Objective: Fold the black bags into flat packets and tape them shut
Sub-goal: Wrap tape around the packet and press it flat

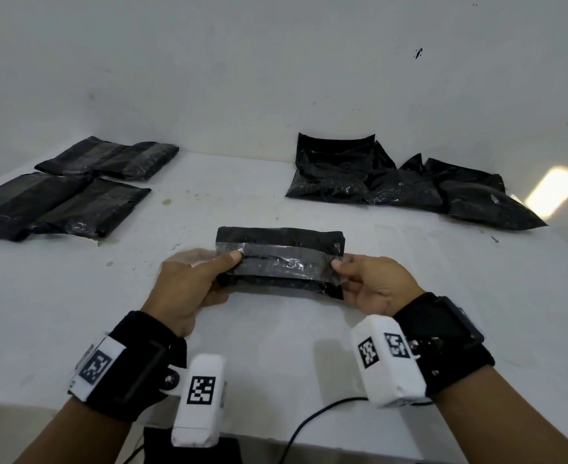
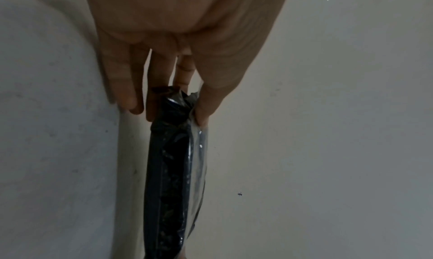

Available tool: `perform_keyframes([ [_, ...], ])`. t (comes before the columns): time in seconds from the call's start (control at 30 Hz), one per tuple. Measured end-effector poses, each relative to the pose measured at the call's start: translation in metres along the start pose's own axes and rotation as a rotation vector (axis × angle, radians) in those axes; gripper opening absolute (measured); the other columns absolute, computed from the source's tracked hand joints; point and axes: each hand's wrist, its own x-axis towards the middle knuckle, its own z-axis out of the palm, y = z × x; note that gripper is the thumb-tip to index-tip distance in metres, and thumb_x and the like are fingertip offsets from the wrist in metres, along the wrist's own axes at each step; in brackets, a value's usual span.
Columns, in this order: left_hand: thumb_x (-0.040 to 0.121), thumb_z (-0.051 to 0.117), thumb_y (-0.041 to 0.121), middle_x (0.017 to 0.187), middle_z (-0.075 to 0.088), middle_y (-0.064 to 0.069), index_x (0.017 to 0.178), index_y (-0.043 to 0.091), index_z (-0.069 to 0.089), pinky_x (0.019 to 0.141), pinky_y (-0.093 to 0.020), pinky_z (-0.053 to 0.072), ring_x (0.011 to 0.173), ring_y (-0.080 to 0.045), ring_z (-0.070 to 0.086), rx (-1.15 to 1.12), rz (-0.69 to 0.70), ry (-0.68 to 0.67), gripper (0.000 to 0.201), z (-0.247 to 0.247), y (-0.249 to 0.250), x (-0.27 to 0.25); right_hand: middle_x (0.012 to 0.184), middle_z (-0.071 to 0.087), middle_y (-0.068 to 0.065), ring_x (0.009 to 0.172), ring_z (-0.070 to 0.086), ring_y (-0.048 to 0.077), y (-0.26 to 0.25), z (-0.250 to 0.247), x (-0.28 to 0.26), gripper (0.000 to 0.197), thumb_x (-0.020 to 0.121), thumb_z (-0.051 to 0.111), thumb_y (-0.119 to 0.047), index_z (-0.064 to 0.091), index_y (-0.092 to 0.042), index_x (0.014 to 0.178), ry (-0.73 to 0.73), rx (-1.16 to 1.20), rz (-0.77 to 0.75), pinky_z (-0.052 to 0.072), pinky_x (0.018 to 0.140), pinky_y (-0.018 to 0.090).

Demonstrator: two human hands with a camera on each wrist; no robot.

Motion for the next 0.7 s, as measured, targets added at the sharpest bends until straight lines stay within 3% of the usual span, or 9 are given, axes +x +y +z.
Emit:
perform_keyframes([
  [0.03, 0.081, 0.077, 0.020, 0.082, 0.071, -0.010, 0.084, 0.010, 0.064, 0.066, -0.032, 0.059, 0.071, -0.020, 0.069, -0.048, -0.018, -0.016, 0.017, -0.001, 0.001, 0.001, 0.066, 0.069, 0.009, 0.054, 0.066, 0.016, 0.000, 0.000, -0.002, 0.012, 0.089, 0.063, 0.008, 0.064, -0.004, 0.087, -0.030, 0.072, 0.035, 0.054, 0.046, 0.023],
  [0.1, 0.082, 0.074, 0.018, 0.085, 0.072, -0.010, 0.080, 0.012, 0.061, 0.075, -0.038, 0.061, 0.078, -0.024, 0.071, -0.145, -0.053, -0.065, 0.014, -0.002, 0.004, 0.001, 0.074, 0.072, 0.009, 0.062, 0.069, 0.017, 0.002, -0.001, -0.005, 0.011, 0.088, 0.065, 0.003, 0.068, -0.003, 0.097, -0.086, 0.193, 0.062, 0.058, 0.053, 0.024],
  [0.27, 0.086, 0.067, 0.011, 0.084, 0.073, -0.010, 0.087, 0.007, 0.064, 0.066, -0.032, 0.061, 0.077, -0.021, 0.071, -0.281, -0.015, -0.100, 0.005, -0.001, 0.011, 0.001, 0.085, 0.074, 0.018, 0.064, 0.073, 0.023, 0.001, 0.000, -0.011, 0.010, 0.087, 0.063, 0.000, 0.069, 0.004, 0.094, -0.191, 0.359, 0.037, 0.059, 0.053, 0.034],
  [0.4, 0.077, 0.071, 0.015, 0.094, 0.073, -0.013, 0.117, -0.003, 0.064, 0.070, -0.031, 0.060, 0.082, -0.020, 0.072, -0.313, 0.046, -0.098, 0.044, -0.002, 0.014, 0.002, 0.104, 0.074, 0.015, 0.079, 0.071, 0.022, 0.005, -0.003, -0.009, 0.041, 0.068, 0.076, -0.012, 0.071, -0.001, 0.107, -0.156, 0.279, -0.036, 0.063, 0.067, 0.032],
  [0.47, 0.072, 0.073, 0.016, 0.099, 0.073, -0.016, 0.123, -0.007, 0.060, 0.072, -0.032, 0.060, 0.086, -0.022, 0.072, -0.341, 0.056, -0.091, 0.057, -0.002, 0.014, 0.002, 0.108, 0.072, 0.017, 0.081, 0.069, 0.021, 0.004, -0.003, -0.008, 0.053, 0.066, 0.076, -0.015, 0.067, 0.002, 0.115, -0.141, 0.262, -0.069, 0.062, 0.064, 0.028],
  [0.57, 0.072, 0.074, 0.017, 0.102, 0.072, -0.017, 0.124, -0.006, 0.059, 0.071, -0.031, 0.059, 0.088, -0.023, 0.071, -0.368, 0.067, -0.089, 0.059, -0.001, 0.014, 0.003, 0.095, 0.073, 0.017, 0.074, 0.072, 0.020, 0.001, -0.001, -0.007, 0.041, 0.069, 0.071, -0.011, 0.067, 0.005, 0.107, -0.189, 0.353, -0.116, 0.060, 0.060, 0.028],
  [0.7, 0.074, 0.073, 0.017, 0.103, 0.072, -0.016, 0.124, -0.006, 0.060, 0.072, -0.031, 0.059, 0.089, -0.023, 0.071, -0.373, 0.097, -0.100, 0.056, 0.002, 0.017, 0.002, 0.092, 0.074, 0.016, 0.076, 0.073, 0.022, -0.002, 0.002, -0.009, 0.018, 0.082, 0.062, -0.007, 0.069, 0.000, 0.097, -0.275, 0.415, -0.084, 0.062, 0.069, 0.033],
])
